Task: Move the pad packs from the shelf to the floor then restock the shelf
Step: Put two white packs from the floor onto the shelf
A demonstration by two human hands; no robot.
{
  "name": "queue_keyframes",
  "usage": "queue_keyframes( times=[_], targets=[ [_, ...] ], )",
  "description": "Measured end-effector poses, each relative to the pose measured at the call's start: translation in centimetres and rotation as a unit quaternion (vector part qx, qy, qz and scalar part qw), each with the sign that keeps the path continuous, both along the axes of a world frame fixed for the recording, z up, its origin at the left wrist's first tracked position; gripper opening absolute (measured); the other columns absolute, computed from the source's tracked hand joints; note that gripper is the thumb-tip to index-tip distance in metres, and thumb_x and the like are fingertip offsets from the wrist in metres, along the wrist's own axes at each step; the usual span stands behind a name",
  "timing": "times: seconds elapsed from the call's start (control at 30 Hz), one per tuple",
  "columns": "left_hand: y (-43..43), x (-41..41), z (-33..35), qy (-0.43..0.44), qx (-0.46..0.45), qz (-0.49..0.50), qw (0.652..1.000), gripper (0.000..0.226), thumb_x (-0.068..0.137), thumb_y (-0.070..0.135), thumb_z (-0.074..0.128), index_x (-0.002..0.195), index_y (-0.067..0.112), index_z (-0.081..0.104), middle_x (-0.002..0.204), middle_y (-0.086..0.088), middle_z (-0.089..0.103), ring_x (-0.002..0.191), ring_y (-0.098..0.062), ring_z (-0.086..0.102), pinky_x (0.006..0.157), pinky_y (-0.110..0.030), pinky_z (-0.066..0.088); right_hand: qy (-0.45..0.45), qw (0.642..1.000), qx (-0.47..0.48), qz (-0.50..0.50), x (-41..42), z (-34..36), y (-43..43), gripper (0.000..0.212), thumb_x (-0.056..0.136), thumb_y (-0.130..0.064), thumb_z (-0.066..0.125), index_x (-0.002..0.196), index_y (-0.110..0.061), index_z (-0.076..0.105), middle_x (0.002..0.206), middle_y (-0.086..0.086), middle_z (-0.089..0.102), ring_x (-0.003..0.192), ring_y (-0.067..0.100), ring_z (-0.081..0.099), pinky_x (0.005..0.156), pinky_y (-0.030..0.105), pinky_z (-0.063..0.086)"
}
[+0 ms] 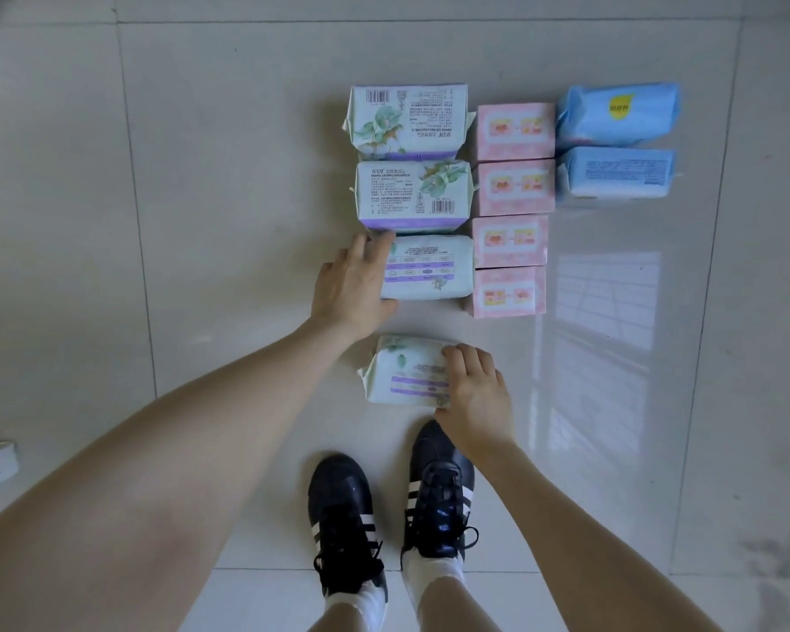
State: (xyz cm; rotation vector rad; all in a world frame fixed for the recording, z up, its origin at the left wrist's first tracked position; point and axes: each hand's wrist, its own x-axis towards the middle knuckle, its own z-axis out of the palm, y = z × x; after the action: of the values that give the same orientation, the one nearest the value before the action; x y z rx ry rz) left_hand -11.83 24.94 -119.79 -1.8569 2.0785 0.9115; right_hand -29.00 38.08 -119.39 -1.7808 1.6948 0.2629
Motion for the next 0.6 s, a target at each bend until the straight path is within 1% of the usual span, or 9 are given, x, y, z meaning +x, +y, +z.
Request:
queue_keyframes(
  times=[0.1,0.17,0.27,0.4,0.5,0.6],
  targets=[
    [0.0,-0.6,0.1,0.026,0.001,0.033,0.999,0.068,0.075,0.022,0.07,0.136,0.015,0.04,0.127,-0.01,0.043,0.102,-0.032,0.056,0.075,-0.041,0.049,-0.014,1.0,0.008,-0.017,-0.7,0.3,1.0,0.062,0.046,-0.001,0.073,0.107,-0.002,0.06,0.105,0.011,0.061,0.096,0.036,0.057,0.071,0.037,0.051],
    [0.1,-0.7,0.4,0.029,-0.003,0.045,0.999,0.061,0.075,0.021,0.07,0.13,0.014,0.045,0.124,-0.01,0.043,0.097,-0.032,0.057,0.07,-0.04,0.05,-0.022,0.999,0.027,-0.027,-1.1,0.8,1.3,0.062,0.047,-0.004,0.073,0.108,-0.004,0.059,0.104,0.008,0.06,0.096,0.033,0.056,0.067,0.035,0.051],
    [0.4,-0.5,1.0,0.03,-0.007,0.047,0.998,0.058,0.075,0.023,0.071,0.127,0.011,0.048,0.124,-0.01,0.045,0.097,-0.034,0.058,0.072,-0.04,0.049,-0.022,0.997,0.061,-0.028,-1.7,1.8,1.5,0.063,0.056,-0.01,0.071,0.116,-0.008,0.054,0.112,0.003,0.055,0.103,0.027,0.049,0.062,0.032,0.049],
    [1.1,0.5,2.9,0.03,-0.009,0.056,0.998,0.061,0.073,0.035,0.076,0.12,0.008,0.051,0.119,-0.009,0.054,0.097,-0.035,0.06,0.072,-0.039,0.047,-0.01,0.995,0.097,-0.036,-2.3,4.2,1.4,0.065,0.063,-0.018,0.07,0.124,-0.014,0.047,0.117,-0.002,0.048,0.109,0.021,0.041,0.062,0.033,0.052],
    [1.8,1.3,5.2,0.031,-0.005,0.066,0.997,0.065,0.071,0.04,0.078,0.12,0.006,0.051,0.117,-0.01,0.056,0.097,-0.036,0.06,0.073,-0.04,0.046,0.001,0.993,0.106,-0.042,-2.5,6.6,1.3,0.065,0.065,-0.02,0.07,0.125,-0.016,0.045,0.118,-0.004,0.046,0.109,0.019,0.04,0.061,0.032,0.052],
    [2.4,2.2,8.2,0.031,0.003,0.078,0.997,0.068,0.069,0.04,0.08,0.121,0.006,0.051,0.118,-0.011,0.056,0.097,-0.037,0.06,0.075,-0.04,0.047,0.002,0.994,0.105,-0.044,-2.5,9.5,1.2,0.065,0.067,-0.021,0.071,0.126,-0.016,0.044,0.118,-0.003,0.046,0.109,0.019,0.04,0.061,0.032,0.052]
  ],
)
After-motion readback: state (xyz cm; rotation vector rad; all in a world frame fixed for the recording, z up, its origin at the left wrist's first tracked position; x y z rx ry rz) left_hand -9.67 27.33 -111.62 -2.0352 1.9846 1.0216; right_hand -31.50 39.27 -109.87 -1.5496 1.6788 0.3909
